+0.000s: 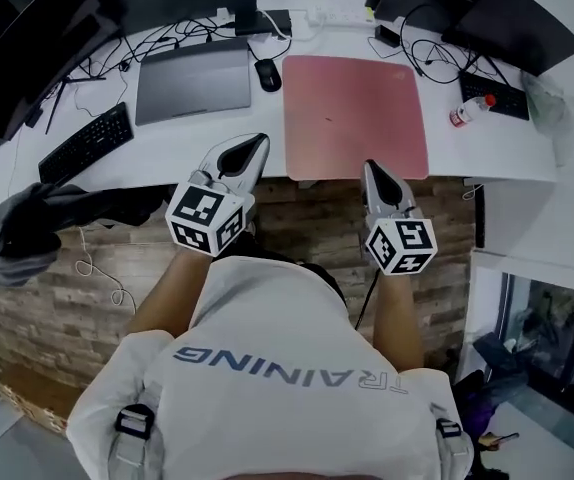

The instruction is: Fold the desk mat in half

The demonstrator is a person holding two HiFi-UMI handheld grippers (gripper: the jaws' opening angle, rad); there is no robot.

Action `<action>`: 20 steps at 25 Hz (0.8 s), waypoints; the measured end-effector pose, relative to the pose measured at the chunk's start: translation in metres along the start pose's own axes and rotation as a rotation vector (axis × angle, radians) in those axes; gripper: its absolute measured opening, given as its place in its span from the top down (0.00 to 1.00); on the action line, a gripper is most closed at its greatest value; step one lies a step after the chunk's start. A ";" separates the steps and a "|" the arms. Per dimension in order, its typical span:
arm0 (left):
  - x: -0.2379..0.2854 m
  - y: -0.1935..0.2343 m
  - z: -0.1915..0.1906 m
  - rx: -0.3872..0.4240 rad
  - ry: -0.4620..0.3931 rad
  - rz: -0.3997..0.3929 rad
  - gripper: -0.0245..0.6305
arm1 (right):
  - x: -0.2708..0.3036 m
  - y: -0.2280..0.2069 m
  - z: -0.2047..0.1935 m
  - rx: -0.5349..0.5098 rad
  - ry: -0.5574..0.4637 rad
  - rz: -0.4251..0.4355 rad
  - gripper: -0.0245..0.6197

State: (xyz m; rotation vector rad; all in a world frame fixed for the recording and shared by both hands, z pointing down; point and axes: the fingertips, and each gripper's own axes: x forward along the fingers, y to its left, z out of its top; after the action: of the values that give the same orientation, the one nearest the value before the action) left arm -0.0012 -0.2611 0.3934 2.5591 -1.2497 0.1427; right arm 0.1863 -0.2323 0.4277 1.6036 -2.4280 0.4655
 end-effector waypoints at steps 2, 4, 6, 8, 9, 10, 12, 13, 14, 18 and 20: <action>0.008 0.015 0.002 0.002 0.009 -0.026 0.96 | 0.013 0.008 -0.005 0.006 0.030 -0.020 0.94; 0.016 0.028 0.006 0.008 0.011 -0.058 0.96 | 0.026 0.016 -0.013 0.011 0.083 -0.026 0.94; 0.019 0.041 0.004 0.042 0.014 -0.085 0.96 | 0.042 0.026 -0.025 0.014 0.157 -0.010 0.92; 0.021 0.058 -0.004 0.084 0.024 -0.093 0.96 | 0.060 0.037 -0.041 0.004 0.223 -0.004 0.84; 0.022 0.066 -0.009 0.092 0.031 -0.092 0.96 | 0.068 0.041 -0.052 -0.018 0.257 -0.011 0.84; 0.022 0.073 -0.015 0.085 0.039 -0.090 0.96 | 0.075 0.044 -0.064 -0.052 0.297 -0.018 0.83; 0.022 0.081 -0.025 0.042 0.057 -0.088 0.96 | 0.086 0.049 -0.092 -0.137 0.395 -0.020 0.80; 0.021 0.083 -0.031 0.023 0.068 -0.087 0.96 | 0.090 0.051 -0.106 -0.176 0.446 -0.013 0.78; 0.021 0.086 -0.036 0.011 0.080 -0.085 0.96 | 0.096 0.054 -0.121 -0.212 0.494 -0.002 0.76; 0.019 0.098 -0.053 -0.023 0.113 -0.061 0.96 | 0.117 0.059 -0.178 -0.401 0.662 0.044 0.68; 0.020 0.103 -0.058 -0.031 0.122 -0.041 0.96 | 0.125 0.059 -0.202 -0.527 0.722 0.067 0.68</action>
State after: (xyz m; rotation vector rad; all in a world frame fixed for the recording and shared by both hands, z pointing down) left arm -0.0675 -0.3183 0.4752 2.5065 -1.1445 0.2643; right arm 0.0807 -0.2447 0.6484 0.9213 -1.8389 0.3016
